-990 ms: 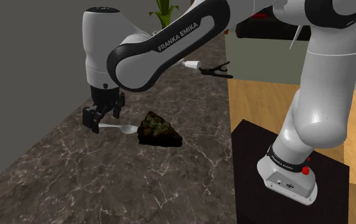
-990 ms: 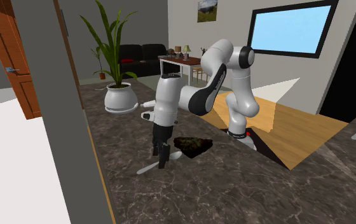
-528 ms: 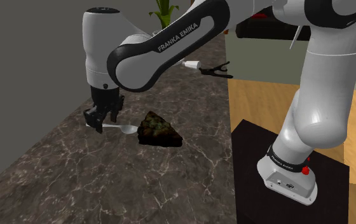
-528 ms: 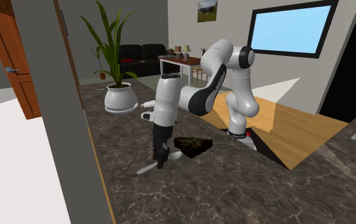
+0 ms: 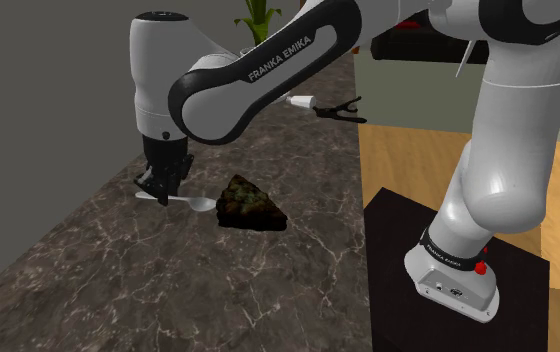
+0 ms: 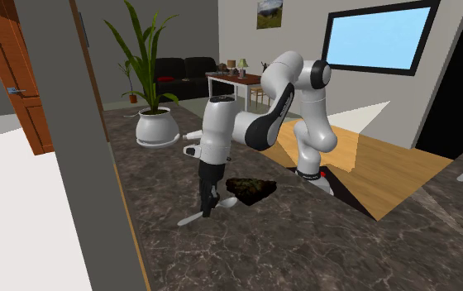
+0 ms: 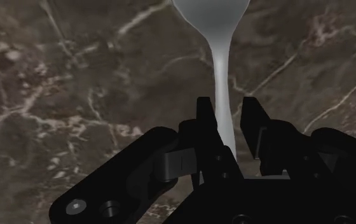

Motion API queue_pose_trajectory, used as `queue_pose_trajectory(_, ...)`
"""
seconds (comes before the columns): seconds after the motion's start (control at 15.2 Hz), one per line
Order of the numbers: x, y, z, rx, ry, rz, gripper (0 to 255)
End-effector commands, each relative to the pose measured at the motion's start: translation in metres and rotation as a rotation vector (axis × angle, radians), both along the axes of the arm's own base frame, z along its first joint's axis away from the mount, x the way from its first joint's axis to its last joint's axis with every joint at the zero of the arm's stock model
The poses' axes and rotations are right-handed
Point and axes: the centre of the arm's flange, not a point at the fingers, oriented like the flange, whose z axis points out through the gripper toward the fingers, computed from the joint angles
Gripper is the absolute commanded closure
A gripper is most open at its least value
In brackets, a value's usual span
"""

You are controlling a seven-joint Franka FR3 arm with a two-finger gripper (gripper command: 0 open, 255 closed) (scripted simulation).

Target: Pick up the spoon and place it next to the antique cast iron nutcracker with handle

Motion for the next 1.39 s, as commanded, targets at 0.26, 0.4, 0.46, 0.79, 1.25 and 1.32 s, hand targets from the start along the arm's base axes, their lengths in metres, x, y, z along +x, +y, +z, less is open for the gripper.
queue_pose_trajectory(0.26,0.000,0.000,0.021,0.000,0.000,0.000,255)
queue_pose_trajectory(0.4,0.000,0.000,0.032,0.000,0.000,0.000,255)
queue_pose_trajectory(0.46,0.000,0.000,0.037,0.000,0.000,0.000,255)
queue_pose_trajectory(0.79,0.000,0.000,0.063,0.000,0.000,0.000,255)
queue_pose_trajectory(1.25,0.000,0.000,0.100,0.000,0.000,0.000,255)
queue_pose_trajectory(1.32,0.000,0.000,0.106,0.000,0.000,0.000,255)
